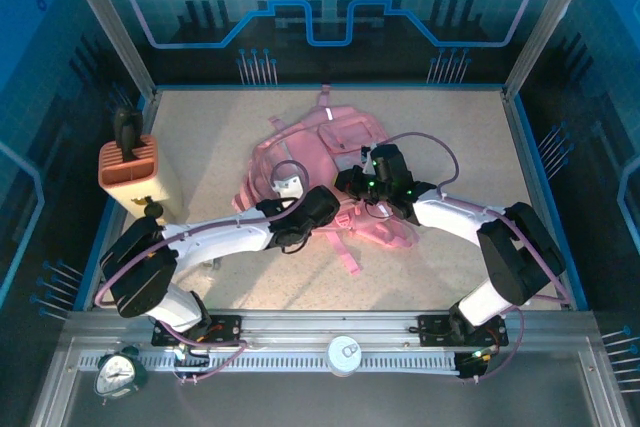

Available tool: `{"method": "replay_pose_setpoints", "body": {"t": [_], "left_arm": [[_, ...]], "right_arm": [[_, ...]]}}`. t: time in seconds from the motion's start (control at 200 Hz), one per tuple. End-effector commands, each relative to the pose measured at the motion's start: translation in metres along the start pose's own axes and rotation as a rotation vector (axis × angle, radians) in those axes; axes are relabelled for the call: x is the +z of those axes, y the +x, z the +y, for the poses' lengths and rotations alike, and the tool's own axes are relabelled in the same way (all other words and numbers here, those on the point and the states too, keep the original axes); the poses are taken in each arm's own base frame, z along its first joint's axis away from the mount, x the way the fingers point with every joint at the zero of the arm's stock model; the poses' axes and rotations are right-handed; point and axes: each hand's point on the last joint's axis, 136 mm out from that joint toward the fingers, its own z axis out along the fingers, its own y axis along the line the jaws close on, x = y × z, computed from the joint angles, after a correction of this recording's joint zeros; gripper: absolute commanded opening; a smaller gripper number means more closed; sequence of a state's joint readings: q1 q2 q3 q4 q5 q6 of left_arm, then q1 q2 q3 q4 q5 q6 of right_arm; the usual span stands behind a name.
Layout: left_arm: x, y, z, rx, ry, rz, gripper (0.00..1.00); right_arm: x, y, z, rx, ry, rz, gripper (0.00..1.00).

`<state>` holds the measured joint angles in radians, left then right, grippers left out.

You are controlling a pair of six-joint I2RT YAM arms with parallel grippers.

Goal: Pack the student bag

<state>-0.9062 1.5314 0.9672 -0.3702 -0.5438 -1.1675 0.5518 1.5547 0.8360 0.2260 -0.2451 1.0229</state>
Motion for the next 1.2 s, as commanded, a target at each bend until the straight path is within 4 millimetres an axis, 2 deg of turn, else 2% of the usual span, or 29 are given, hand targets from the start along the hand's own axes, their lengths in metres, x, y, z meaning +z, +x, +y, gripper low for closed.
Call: {"method": "replay_pose_setpoints", "body": {"t": [0.0,0.065,0.19,0.3,0.63,0.735,0.795,0.881,1.021,1.196], "left_arm": [[0.001,0.001,-0.031,-0.015,0.088,0.028,0.71],[0.001,-0.001,-0.036,-0.005,0.094,0.024,0.65],[0.005,-0.004,-0.022,-0.059,0.033,0.020,0.58],[0.009,-0.003,-0.022,-0.111,0.065,0.030,0.51],[0.014,-0.001,0.002,-0.243,0.024,0.005,0.47],[0.012,-0.005,0.021,-0.288,-0.055,-0.031,0.42],[0.014,-0.006,0.028,-0.336,-0.033,-0.063,0.40],[0.023,-0.009,0.014,-0.351,0.097,-0.073,0.38],[0.028,-0.015,0.007,-0.287,0.085,-0.061,0.31],[0.027,-0.018,-0.016,-0.221,0.168,-0.053,0.21]], "right_arm": [[-0.004,-0.008,0.036,-0.082,-0.103,-0.032,0.00],[-0.003,-0.006,0.035,-0.078,-0.111,-0.030,0.00],[-0.003,-0.006,0.037,-0.081,-0.115,-0.025,0.00],[-0.003,-0.006,0.037,-0.085,-0.108,-0.027,0.00],[-0.001,-0.005,0.038,-0.077,-0.115,-0.021,0.00],[-0.003,-0.006,0.041,-0.084,-0.118,-0.019,0.00],[-0.005,-0.006,0.042,-0.092,-0.117,-0.023,0.00],[-0.008,-0.006,0.039,-0.097,-0.101,-0.032,0.00],[-0.007,-0.004,0.034,-0.095,-0.083,-0.018,0.00],[-0.004,-0.002,0.033,-0.086,-0.086,-0.010,0.00]]}}
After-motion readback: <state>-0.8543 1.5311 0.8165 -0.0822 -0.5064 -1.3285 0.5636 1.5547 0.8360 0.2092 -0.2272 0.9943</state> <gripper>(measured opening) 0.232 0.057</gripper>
